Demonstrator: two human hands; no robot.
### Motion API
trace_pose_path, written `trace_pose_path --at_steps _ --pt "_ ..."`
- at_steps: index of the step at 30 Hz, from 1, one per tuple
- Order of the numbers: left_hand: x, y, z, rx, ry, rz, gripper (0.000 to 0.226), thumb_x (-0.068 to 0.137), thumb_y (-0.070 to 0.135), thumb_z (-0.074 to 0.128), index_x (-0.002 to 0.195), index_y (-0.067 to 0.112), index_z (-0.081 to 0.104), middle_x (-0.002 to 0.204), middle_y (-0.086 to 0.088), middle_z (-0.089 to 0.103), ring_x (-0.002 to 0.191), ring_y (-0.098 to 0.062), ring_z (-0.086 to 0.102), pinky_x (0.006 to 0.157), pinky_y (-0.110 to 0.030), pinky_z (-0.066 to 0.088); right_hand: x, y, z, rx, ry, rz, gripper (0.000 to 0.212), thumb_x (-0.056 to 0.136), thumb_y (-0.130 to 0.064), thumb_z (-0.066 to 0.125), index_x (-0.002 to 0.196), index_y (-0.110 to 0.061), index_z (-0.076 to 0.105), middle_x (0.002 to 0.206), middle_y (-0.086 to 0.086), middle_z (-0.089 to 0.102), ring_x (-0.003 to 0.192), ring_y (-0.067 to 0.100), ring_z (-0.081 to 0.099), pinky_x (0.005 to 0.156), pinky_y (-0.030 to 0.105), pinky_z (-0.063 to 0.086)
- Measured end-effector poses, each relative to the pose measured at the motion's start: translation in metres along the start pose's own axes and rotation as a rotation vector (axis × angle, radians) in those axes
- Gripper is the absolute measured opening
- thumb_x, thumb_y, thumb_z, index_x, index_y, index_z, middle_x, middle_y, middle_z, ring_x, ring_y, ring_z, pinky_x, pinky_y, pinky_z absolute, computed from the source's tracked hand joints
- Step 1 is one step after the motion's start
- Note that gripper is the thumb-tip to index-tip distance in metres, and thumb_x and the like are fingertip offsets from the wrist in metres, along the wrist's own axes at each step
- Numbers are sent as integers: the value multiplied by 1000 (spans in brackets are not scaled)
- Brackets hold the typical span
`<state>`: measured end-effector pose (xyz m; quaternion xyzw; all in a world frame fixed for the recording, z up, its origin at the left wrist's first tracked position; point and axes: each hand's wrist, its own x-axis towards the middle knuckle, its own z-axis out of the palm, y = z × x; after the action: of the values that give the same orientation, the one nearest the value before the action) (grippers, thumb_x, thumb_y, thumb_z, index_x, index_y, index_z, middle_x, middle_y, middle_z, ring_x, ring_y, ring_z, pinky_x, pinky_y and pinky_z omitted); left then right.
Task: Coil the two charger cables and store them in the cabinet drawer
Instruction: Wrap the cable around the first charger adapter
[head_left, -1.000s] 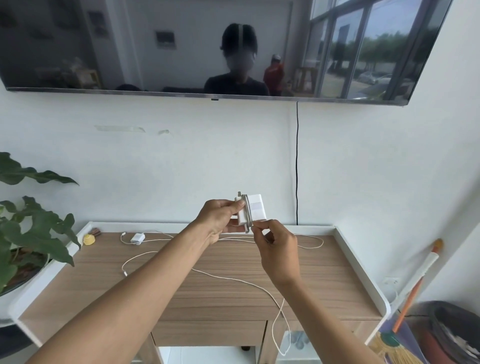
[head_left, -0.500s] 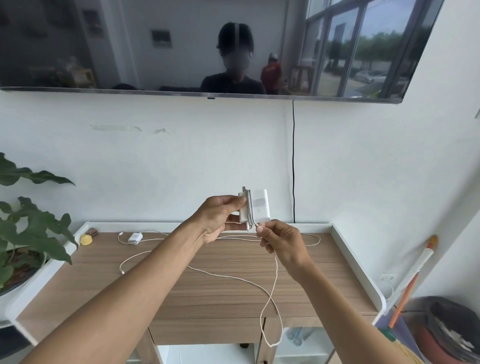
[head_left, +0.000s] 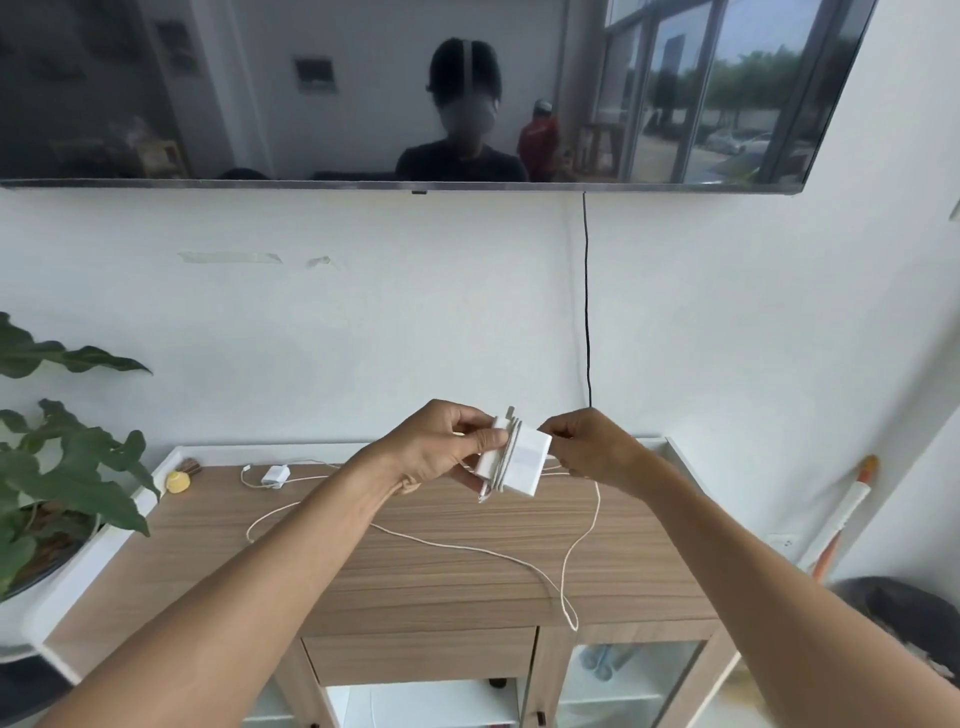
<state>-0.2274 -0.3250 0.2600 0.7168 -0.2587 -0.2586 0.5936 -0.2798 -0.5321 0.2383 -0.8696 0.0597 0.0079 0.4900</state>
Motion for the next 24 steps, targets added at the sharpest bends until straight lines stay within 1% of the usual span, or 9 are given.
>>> trace_pose_path --at_steps 5,7,9,12,15,18,20,22,24 --pt "-2 -1 -6 51 -25 -21 19 90 10 65 107 0 67 87 -11 66 67 -17 69 57 -34 61 0 -16 -12 156 -202 14 43 95 -16 56 59 -12 33 56 -1 20 50 13 20 45 20 24" --pt "-3 -1 -5 122 -50 -25 23 90 10 66 110 -2 66 87 -12 64 69 -21 68 57 -36 61 0 -24 -10 62 -212 26 45 93 -15 57 55 -15 33 56 1 23 52 15 22 46 20 26" --pt "-2 -1 -3 159 -17 -17 21 90 10 67 108 -1 65 85 -10 62 68 -20 66 58 -38 62 -1 -32 -6 -126 -123 19 36 90 -19 60 54 -15 51 57 2 32 55 16 29 49 22 30" --pt "1 -1 -2 172 93 -14 16 90 10 67 103 1 65 83 -7 59 62 -15 65 55 -39 61 -3 -44 -1 -281 18 -62 22 89 -22 59 75 -9 70 54 -4 45 50 12 35 48 22 31" --pt "4 -2 0 157 191 -7 11 90 11 68 98 4 66 82 -6 58 58 -14 62 56 -41 61 -4 -52 5 -416 118 -147 23 91 -19 53 77 -9 69 58 -1 52 52 14 41 50 26 35" --pt "7 1 2 61 290 -8 8 90 12 68 94 5 66 82 -6 60 65 -21 64 57 -45 61 -6 -52 13 -470 239 -273 27 91 -16 47 73 -6 65 59 8 57 57 24 45 54 34 42" --pt "9 1 2 48 345 -10 10 89 14 69 94 5 67 83 -6 63 68 -25 67 56 -46 61 -9 -50 22 -507 308 -359 34 91 -15 44 57 -12 51 54 6 46 57 28 42 55 41 42" --pt "11 -1 2 49 394 -18 16 89 15 70 97 3 67 85 -6 65 72 -28 69 56 -46 61 -11 -47 31 -529 375 -421 37 91 -15 44 55 -19 38 55 -3 35 56 26 39 53 42 39" --pt "13 -3 2 1 430 -31 17 89 15 70 97 1 67 84 -7 65 71 -27 69 55 -43 61 -14 -42 40 -502 435 -466 28 93 -18 46 65 -15 50 61 -5 37 57 26 43 54 42 43"
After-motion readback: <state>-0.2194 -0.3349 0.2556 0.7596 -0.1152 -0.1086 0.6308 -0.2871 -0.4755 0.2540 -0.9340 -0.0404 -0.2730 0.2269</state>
